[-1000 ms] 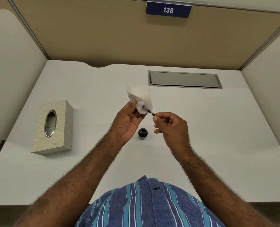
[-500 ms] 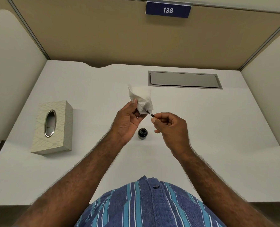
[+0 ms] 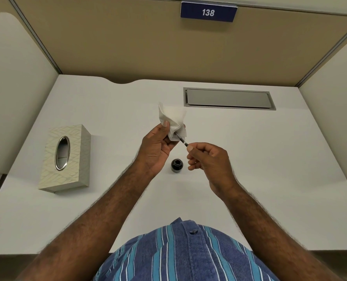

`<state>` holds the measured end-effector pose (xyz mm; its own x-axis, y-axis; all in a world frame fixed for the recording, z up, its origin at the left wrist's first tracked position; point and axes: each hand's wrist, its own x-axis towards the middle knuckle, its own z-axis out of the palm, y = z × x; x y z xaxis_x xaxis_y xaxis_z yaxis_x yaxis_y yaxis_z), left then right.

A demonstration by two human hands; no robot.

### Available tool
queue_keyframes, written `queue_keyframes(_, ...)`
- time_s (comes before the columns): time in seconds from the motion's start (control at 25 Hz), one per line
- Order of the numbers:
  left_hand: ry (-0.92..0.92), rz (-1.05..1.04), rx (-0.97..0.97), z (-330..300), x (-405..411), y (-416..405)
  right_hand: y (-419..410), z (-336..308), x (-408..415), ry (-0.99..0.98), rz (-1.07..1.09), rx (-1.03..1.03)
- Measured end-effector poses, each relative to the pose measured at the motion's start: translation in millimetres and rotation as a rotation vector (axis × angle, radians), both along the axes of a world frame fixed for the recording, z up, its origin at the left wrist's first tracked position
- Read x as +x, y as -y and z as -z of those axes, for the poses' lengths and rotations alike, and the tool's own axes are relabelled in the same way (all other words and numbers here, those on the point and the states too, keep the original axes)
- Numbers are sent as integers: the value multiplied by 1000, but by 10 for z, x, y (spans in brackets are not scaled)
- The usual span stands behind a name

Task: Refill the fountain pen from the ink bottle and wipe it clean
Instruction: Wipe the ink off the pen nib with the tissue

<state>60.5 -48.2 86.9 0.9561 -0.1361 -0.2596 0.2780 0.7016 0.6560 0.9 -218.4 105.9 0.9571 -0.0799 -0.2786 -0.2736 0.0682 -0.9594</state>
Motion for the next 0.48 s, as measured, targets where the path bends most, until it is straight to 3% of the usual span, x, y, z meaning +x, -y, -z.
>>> queue_keyframes(0.48,-7,-78,-31,12,71,-42,49,8,-4,-24,40,52)
